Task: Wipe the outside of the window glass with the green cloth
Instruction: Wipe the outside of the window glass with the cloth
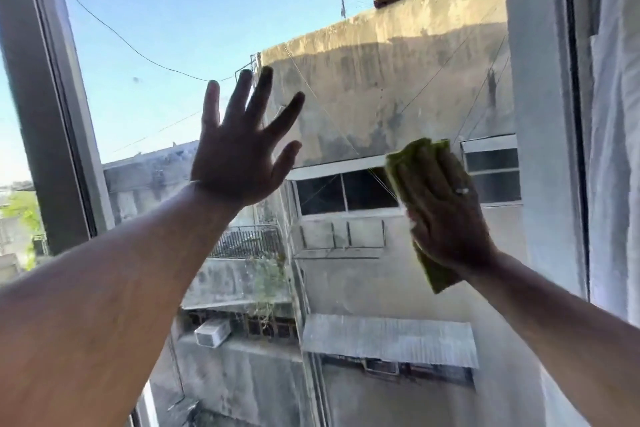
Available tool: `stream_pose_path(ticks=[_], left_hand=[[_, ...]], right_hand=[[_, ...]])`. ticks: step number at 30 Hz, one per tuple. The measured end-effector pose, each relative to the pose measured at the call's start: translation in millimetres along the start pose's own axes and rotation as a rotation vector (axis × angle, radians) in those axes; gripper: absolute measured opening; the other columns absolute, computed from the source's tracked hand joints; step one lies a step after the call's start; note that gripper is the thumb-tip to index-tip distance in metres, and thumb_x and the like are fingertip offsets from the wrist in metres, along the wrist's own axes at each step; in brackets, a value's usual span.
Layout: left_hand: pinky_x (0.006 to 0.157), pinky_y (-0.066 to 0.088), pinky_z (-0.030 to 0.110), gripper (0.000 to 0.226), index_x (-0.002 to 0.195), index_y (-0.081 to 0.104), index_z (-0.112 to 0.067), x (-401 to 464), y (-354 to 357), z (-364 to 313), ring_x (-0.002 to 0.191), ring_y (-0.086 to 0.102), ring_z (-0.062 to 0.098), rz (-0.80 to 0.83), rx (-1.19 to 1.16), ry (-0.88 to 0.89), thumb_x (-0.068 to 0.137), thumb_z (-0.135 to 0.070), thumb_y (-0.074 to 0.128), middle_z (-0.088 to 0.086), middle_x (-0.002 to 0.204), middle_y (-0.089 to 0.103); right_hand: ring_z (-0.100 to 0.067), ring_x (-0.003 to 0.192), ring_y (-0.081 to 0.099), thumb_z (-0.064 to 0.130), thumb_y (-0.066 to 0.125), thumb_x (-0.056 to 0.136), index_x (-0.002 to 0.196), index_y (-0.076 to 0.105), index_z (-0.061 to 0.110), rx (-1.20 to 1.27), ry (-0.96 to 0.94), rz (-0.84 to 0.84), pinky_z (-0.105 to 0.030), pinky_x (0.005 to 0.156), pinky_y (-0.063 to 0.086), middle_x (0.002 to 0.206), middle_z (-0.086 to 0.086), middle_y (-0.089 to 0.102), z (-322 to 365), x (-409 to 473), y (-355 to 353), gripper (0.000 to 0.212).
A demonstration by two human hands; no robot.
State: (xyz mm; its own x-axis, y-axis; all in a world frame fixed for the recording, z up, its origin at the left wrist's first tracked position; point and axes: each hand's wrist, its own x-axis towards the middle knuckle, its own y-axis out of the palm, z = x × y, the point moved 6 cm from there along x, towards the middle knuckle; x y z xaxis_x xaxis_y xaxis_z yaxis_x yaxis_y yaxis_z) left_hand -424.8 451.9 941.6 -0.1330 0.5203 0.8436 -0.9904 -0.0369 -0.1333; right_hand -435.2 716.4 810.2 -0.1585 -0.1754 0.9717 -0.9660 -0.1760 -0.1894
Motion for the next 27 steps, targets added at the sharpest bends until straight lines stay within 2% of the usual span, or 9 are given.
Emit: stream_pose_path(ticks=[2,5,8,10,12,17,21,25,27], left_hand=[[0.122,0.014,0.067,0.060,0.158,0.020,-0.034,2,1,-2,0.154,0.019,0.040,-0.016,-0.001,0.001,0.103,-0.058,0.021,0.020,0.168,0.018],[0.122,0.016,0.067,0.060,0.158,0.021,-0.033,-1,3,-1,0.154,0.021,0.040,-0.032,0.008,0.004,0.103,-0.057,0.020,0.020,0.167,0.019],[0.122,0.016,0.067,0.061,0.159,0.022,-0.032,0,0,-3,0.155,0.019,0.040,-0.002,0.021,0.013,0.104,-0.058,0.021,0.020,0.168,0.019],[0.122,0.015,0.067,0.064,0.159,0.023,-0.029,2,-8,-4,0.155,0.018,0.040,0.026,-0.018,0.033,0.104,-0.060,0.020,0.020,0.168,0.019],[0.122,0.014,0.067,0.067,0.159,0.026,-0.025,-7,-15,7,0.155,0.019,0.039,0.014,-0.040,0.030,0.103,-0.062,0.019,0.021,0.167,0.021],[0.124,0.009,0.063,0.065,0.160,0.021,-0.029,-35,-8,55,0.156,0.012,0.038,0.010,-0.019,-0.161,0.104,-0.060,0.020,0.020,0.169,0.013],[0.125,0.012,0.061,0.061,0.160,0.019,-0.032,-28,-6,52,0.156,0.015,0.036,-0.033,-0.025,-0.122,0.104,-0.058,0.022,0.018,0.169,0.015],[0.123,0.008,0.064,0.060,0.159,0.019,-0.033,-29,-2,59,0.156,0.013,0.038,0.024,-0.050,-0.085,0.104,-0.056,0.023,0.019,0.169,0.013],[0.123,0.006,0.065,0.060,0.160,0.019,-0.029,-31,-8,57,0.157,0.011,0.038,0.076,-0.106,-0.041,0.104,-0.050,0.027,0.019,0.169,0.013]], right_hand=[[-0.049,0.153,0.018,0.026,0.043,0.092,0.159,0.024,0.014,0.012,0.305,-0.020,-0.063,0.123,0.026,0.166,-0.025,0.024,-31,6,-7,0.071],[-0.048,0.155,0.015,0.033,0.034,0.093,0.160,0.025,0.015,0.063,0.586,-0.108,-0.063,0.124,0.023,0.168,-0.022,0.020,36,12,5,0.071],[-0.039,0.158,0.009,0.026,0.047,0.083,0.160,0.025,0.026,0.146,0.049,-0.016,-0.057,0.130,0.006,0.171,-0.008,0.020,166,-4,25,0.080],[-0.031,0.156,0.024,0.026,0.054,0.082,0.156,0.036,0.030,0.120,-0.423,0.101,-0.052,0.130,0.013,0.166,0.001,0.033,201,-32,24,0.076],[-0.026,0.154,0.030,0.025,0.054,0.084,0.155,0.038,0.032,0.056,-0.603,0.160,-0.052,0.127,0.026,0.164,0.004,0.037,174,-32,18,0.073],[-0.043,0.151,0.031,0.024,0.049,0.085,0.157,0.031,0.025,0.024,-0.078,0.036,-0.060,0.122,0.031,0.165,-0.012,0.032,79,22,-1,0.074],[-0.046,0.154,0.021,0.027,0.048,0.080,0.160,0.029,0.025,0.081,0.258,-0.046,-0.061,0.126,0.018,0.168,-0.014,0.025,126,40,6,0.082],[-0.034,0.156,0.023,0.035,0.052,0.076,0.158,0.031,0.032,0.088,-0.712,0.215,-0.054,0.129,0.008,0.168,0.001,0.028,278,-13,37,0.085],[-0.028,0.157,0.022,0.035,0.053,0.080,0.156,0.036,0.032,0.109,-0.910,0.307,-0.052,0.128,0.017,0.167,0.004,0.031,290,-29,38,0.078]])
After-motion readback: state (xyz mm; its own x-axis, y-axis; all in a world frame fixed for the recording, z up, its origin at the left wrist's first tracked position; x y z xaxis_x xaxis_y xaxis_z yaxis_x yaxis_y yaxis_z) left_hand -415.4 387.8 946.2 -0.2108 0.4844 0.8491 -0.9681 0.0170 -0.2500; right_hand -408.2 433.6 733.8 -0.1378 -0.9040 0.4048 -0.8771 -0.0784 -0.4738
